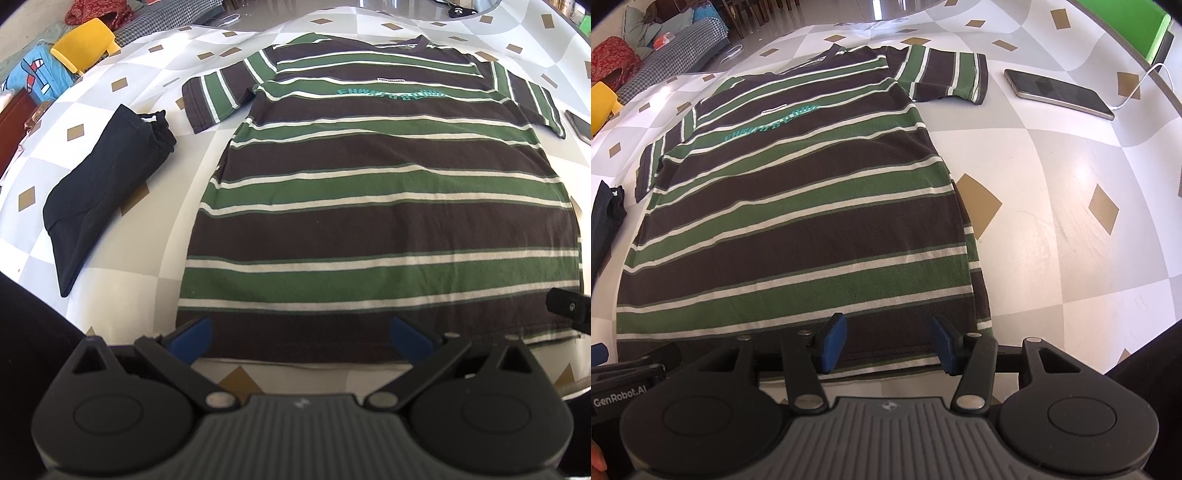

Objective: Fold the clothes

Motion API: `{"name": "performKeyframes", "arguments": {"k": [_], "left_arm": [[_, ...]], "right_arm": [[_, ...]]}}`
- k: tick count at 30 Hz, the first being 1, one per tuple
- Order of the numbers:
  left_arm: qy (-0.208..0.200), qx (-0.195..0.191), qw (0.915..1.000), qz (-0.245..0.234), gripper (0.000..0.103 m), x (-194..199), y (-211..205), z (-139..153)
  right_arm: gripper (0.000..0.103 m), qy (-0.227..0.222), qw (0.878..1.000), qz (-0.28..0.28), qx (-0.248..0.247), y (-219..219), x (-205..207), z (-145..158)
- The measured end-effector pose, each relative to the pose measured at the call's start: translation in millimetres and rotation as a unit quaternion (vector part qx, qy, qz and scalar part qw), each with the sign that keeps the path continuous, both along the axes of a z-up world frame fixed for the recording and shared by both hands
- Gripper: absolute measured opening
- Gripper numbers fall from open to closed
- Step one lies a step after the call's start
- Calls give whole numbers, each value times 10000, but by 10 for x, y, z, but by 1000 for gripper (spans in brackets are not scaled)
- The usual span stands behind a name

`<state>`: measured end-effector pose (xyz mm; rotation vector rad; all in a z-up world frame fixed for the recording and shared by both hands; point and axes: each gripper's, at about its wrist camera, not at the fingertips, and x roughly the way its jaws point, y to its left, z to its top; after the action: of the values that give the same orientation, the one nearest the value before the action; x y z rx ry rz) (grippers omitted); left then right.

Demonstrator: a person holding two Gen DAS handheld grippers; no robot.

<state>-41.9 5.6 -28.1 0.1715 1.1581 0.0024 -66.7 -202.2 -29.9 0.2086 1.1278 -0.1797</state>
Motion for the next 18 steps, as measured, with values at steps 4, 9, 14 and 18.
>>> {"name": "performKeyframes", "arguments": {"k": [4,9,14,18], "left_arm": [[54,31,9999,-128,103,-44,-54,-38],[113,33,9996,-259,103,-92,-121,-79],[170,18,9990,-418,103,-130,-200,-110],[229,-7,9987,-453,103,-138,-228,-134]], "right_arm": [[49,120,9999,-51,-20,-25,-52,-35],[49,200,9997,-114,-93,-60,-112,-54],[49,236,9994,-198,-137,-116,-159,-56],[49,256,9991,-299,-150,-165,-197,-49]]}}
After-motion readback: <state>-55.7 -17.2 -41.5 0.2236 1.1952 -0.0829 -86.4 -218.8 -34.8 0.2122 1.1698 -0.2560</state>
